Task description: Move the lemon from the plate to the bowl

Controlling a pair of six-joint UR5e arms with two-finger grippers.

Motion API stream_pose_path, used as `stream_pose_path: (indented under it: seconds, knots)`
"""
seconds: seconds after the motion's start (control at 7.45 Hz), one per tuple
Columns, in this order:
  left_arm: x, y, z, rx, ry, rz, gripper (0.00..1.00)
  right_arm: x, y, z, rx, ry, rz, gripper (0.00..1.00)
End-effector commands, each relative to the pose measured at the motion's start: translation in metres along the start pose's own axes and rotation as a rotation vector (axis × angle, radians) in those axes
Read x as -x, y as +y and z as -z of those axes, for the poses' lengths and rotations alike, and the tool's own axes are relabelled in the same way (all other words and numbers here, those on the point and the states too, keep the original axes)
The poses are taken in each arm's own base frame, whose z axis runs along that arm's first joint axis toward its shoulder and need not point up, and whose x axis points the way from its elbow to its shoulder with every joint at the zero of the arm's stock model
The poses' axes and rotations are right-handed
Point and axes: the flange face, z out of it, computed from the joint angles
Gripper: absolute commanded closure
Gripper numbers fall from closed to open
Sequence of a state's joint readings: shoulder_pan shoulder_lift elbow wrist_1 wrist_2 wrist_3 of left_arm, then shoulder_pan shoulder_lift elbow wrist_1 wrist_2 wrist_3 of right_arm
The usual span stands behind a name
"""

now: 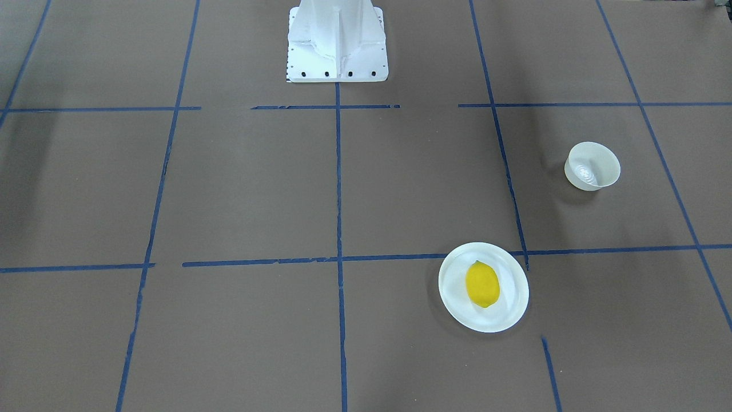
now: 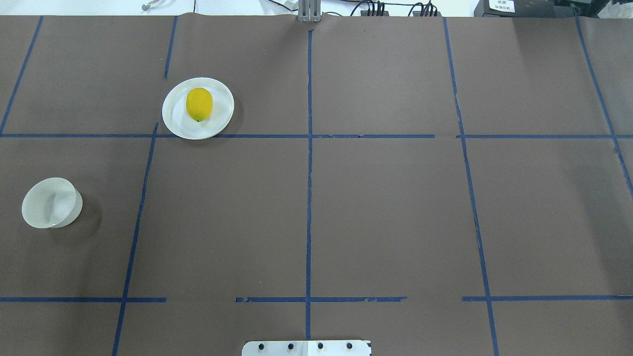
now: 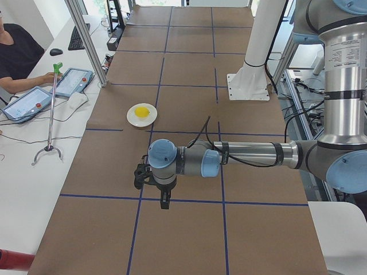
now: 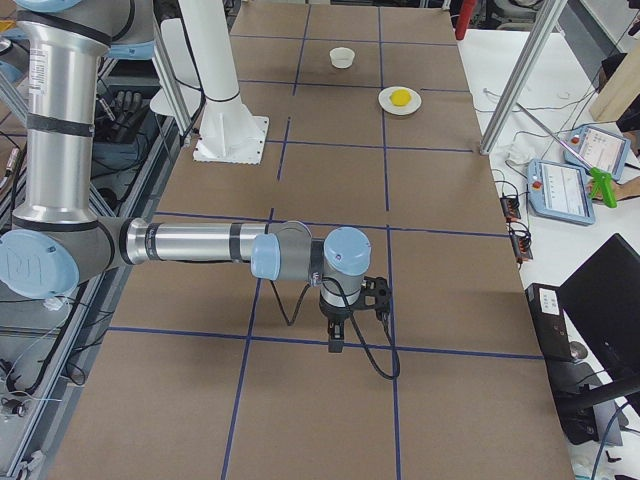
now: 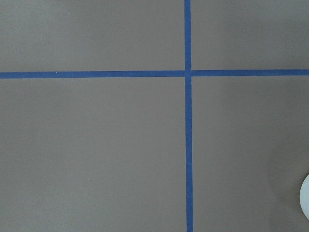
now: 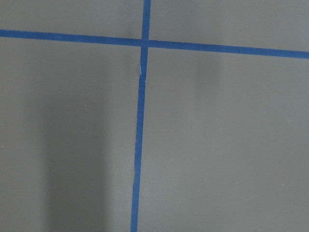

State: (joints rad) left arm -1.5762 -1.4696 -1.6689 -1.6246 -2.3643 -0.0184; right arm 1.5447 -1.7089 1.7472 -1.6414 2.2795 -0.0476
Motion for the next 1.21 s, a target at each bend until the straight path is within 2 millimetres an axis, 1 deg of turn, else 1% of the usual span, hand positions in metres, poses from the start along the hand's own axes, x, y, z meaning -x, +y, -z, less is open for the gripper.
stream_pose_path:
  seconds: [0.0, 0.13, 0.27, 0.4, 0.54, 0.67, 0.8, 0.94, 1.07]
  knots:
    - [0.0, 0.0, 0.001, -0.004, -0.002, -0.001, 0.0, 0.0, 0.0, 0.0, 0.0, 0.0, 0.0, 0.0]
    - [-0.004, -0.01, 0.004, -0.012, 0.003, -0.008, 0.0, 0.0, 0.0, 0.0, 0.0, 0.0, 0.0, 0.0]
    - [-0.013, -0.022, 0.011, -0.029, 0.008, -0.019, 0.0, 0.0, 0.0, 0.0, 0.0, 0.0, 0.0, 0.0]
    - [-0.043, -0.057, 0.037, -0.082, 0.016, -0.076, 0.0, 0.0, 0.0, 0.0, 0.0, 0.0, 0.0, 0.0]
    - [-0.073, -0.073, 0.059, -0.129, 0.045, -0.144, 0.0, 0.0, 0.0, 0.0, 0.0, 0.0, 0.0, 0.0]
    - [-0.115, -0.095, 0.067, -0.166, 0.083, -0.243, 0.0, 0.0, 0.0, 0.0, 0.0, 0.0, 0.0, 0.0]
    - [-0.163, -0.104, 0.055, -0.157, 0.102, -0.33, 0.0, 0.0, 0.0, 0.0, 0.0, 0.0, 0.0, 0.0]
    - [-0.234, -0.117, 0.023, -0.1, 0.123, -0.373, 0.0, 0.0, 0.0, 0.0, 0.0, 0.0, 0.0, 0.0]
    - [-0.276, -0.126, 0.012, -0.101, 0.088, -0.335, 0.0, 0.0, 0.0, 0.0, 0.0, 0.0, 0.0, 0.0]
